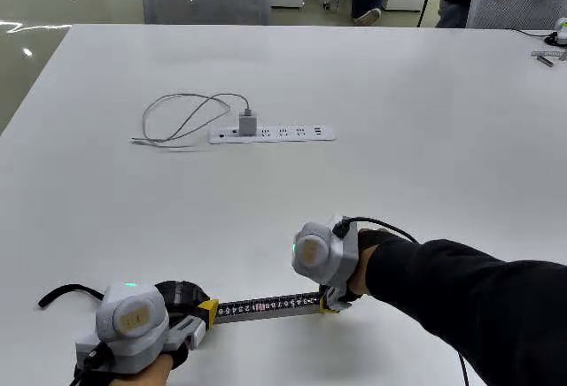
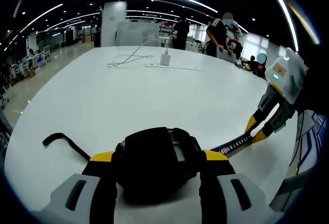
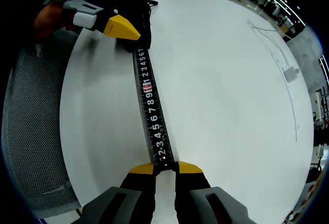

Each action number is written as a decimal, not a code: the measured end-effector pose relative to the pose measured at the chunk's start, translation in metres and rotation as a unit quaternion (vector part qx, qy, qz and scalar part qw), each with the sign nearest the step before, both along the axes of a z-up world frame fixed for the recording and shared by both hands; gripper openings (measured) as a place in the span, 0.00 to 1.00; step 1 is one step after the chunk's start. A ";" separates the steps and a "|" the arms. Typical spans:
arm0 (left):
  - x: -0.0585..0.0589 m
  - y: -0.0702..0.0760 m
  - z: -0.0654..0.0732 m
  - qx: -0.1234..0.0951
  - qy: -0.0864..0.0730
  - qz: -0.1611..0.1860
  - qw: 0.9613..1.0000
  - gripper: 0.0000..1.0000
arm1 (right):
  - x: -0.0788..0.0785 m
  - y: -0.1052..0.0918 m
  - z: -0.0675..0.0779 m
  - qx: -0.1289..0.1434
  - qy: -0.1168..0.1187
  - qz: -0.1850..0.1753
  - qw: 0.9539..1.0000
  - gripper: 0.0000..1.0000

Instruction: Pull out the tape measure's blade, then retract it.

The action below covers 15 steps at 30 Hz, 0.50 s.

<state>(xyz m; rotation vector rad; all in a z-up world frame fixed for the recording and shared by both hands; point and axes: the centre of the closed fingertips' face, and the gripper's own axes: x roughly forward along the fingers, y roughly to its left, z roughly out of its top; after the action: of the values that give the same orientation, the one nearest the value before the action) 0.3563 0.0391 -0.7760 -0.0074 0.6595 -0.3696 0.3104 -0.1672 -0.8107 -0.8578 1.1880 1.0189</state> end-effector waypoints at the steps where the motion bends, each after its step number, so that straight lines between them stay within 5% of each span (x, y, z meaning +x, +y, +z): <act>1: 0.000 0.000 0.000 0.000 0.000 0.000 1.000 0.61 | 0.000 0.000 0.000 0.000 0.000 0.000 1.000 0.10; 15: 0.000 0.000 0.000 0.000 0.001 0.000 1.000 0.61 | 0.001 0.004 0.000 0.001 0.001 0.000 1.000 0.10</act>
<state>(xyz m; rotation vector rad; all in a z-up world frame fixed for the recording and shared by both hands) 0.3564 0.0390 -0.7763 -0.0081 0.6615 -0.3708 0.3113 -0.1627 -0.8103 -0.8550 1.1880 1.0223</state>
